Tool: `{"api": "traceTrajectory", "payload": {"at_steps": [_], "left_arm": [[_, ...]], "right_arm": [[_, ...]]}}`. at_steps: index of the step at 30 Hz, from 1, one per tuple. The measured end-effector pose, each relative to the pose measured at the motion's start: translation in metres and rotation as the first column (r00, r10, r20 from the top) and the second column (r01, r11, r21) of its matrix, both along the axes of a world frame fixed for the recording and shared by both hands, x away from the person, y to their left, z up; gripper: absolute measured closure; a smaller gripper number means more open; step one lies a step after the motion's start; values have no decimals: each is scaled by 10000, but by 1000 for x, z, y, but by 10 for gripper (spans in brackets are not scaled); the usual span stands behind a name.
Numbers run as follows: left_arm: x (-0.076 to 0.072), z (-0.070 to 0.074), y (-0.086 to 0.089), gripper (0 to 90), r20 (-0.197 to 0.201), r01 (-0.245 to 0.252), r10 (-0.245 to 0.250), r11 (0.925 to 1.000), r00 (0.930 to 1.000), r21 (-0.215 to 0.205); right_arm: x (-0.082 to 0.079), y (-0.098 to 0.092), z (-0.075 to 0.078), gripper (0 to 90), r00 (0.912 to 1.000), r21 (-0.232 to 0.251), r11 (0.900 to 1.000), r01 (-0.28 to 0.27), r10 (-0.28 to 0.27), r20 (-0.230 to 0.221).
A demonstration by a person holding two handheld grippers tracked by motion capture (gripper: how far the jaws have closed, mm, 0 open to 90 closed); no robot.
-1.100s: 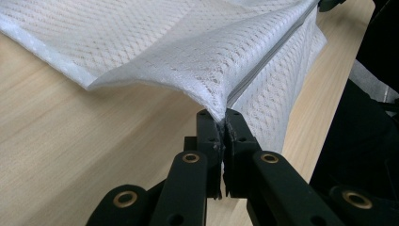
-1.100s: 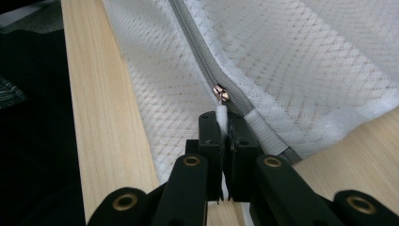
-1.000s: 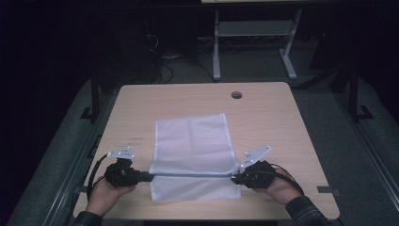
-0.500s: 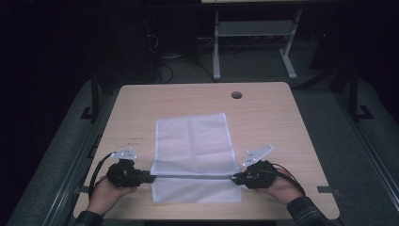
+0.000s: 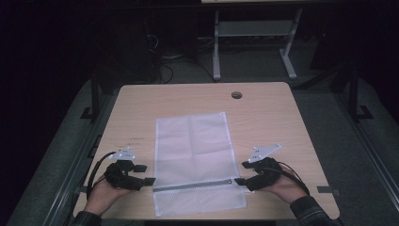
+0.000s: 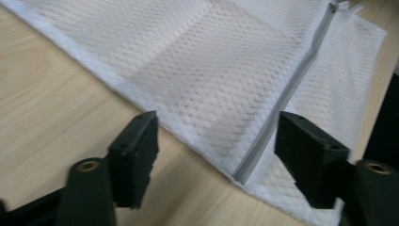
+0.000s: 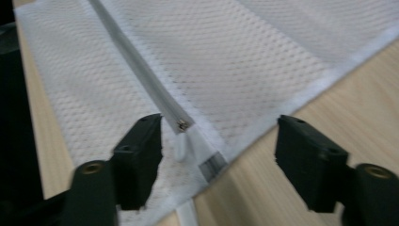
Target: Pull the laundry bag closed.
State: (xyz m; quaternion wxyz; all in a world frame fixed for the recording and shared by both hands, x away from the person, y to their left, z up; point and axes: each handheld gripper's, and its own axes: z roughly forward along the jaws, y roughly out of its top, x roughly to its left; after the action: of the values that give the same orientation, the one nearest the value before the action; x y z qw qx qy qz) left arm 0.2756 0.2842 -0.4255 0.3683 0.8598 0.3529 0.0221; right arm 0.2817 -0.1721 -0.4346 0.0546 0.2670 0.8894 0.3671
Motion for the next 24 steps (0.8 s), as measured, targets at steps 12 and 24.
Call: {"api": "traceTrajectory", "payload": {"at_steps": [12,24], "left_arm": [[1,-8,26,130,609,-994,947,9918,9936,804],[7,-21,57,130,863,-2117,2035,9723,9753,993]], "right_arm": [[13,-46,-2,145,9746,260,9780,2069,-2083,827],[29,-78,-20,133,9417,240,9442,3285,-3294,689]]}}
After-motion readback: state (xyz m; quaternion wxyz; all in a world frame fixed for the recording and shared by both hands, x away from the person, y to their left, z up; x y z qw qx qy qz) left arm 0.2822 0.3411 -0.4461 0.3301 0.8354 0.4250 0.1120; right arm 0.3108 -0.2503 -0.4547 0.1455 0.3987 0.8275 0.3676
